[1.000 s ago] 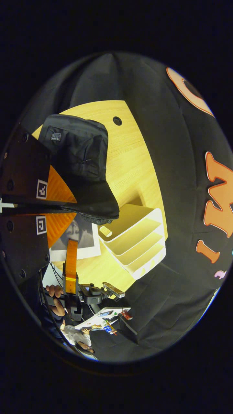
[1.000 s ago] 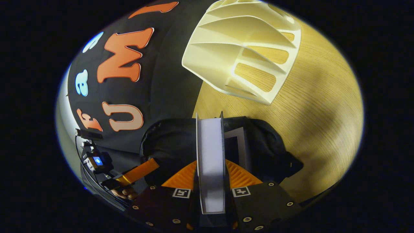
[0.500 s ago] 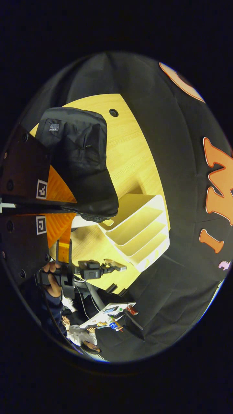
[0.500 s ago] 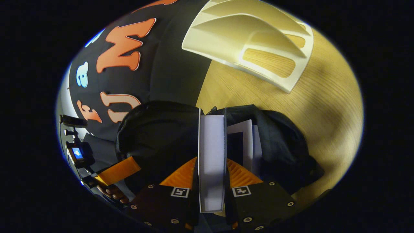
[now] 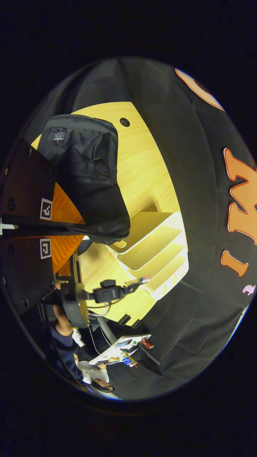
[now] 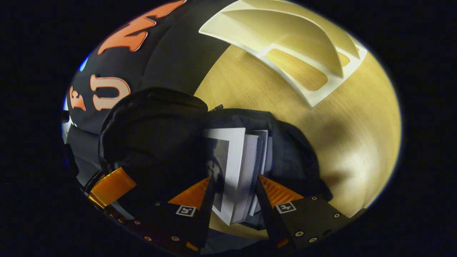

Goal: Open the schoolbag, grab two books from the bookshelf and put them into the schoolbag.

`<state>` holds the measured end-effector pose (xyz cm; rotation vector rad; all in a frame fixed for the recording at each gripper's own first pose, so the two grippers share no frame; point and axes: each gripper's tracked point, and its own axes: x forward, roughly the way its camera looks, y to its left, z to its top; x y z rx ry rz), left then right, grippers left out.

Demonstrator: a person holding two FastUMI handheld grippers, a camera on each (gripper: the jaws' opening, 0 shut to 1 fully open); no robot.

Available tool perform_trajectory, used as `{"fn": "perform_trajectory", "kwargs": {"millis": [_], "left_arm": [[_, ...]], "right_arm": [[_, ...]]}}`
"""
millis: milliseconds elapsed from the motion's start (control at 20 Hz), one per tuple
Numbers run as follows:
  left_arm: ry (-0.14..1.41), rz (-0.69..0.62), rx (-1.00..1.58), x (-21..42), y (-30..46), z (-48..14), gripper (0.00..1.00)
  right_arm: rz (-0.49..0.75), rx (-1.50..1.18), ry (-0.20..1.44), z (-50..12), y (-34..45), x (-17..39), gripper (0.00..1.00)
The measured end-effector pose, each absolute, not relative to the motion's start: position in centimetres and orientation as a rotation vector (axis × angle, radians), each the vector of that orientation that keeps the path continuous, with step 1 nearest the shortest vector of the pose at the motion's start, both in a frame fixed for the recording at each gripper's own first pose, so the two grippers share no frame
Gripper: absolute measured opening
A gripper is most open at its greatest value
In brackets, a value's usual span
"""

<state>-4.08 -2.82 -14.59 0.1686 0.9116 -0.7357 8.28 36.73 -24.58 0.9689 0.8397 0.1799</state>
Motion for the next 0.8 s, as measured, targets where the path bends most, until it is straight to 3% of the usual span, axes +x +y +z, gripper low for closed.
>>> {"fn": "perform_trajectory", "kwargs": {"millis": [50, 100, 200, 300, 400, 500, 550, 600, 750, 800], "left_arm": [[0.911, -0.731, 0.164, -4.2, -2.9, -14.9, 0.05], [0.902, -0.724, 0.158, -4.3, -3.0, -15.0, 0.05], [0.880, -0.706, 0.149, -4.6, -3.5, -15.1, 0.06], [0.845, -0.680, 0.140, -4.8, -4.3, -14.9, 0.13], [0.812, -0.649, 0.118, -5.2, -5.5, -14.5, 0.28], [0.756, -0.620, 0.086, -5.2, -7.5, -13.2, 0.48], [0.726, -0.600, 0.062, -5.3, -8.7, -12.2, 0.64], [0.681, -0.578, 0.034, -5.2, -10.0, -11.1, 0.68], [0.512, -0.470, -0.058, -5.0, -13.3, -7.4, 0.93], [0.432, -0.440, -0.081, -4.6, -14.8, -5.3, 0.95]], "right_arm": [[0.153, 0.908, 0.839, -24.1, 35.4, 8.3, 0.56], [0.130, 0.847, 0.821, -23.9, 33.8, 8.3, 0.80], [0.064, 0.746, 0.774, -22.7, 29.8, 7.9, 0.89], [-0.005, 0.682, 0.687, -20.7, 25.6, 7.8, 0.93], [-0.058, 0.605, 0.592, -18.3, 21.3, 7.6, 0.94], [-0.100, 0.520, 0.512, -16.0, 17.2, 7.4, 0.95], [-0.109, 0.474, 0.481, -14.9, 15.5, 7.4, 0.96], [-0.122, 0.428, 0.451, -13.8, 14.1, 7.5, 0.96], [-0.113, 0.288, 0.348, -9.4, 10.1, 6.7, 0.96], [-0.115, 0.223, 0.286, -7.6, 8.6, 6.5, 0.96]]}}
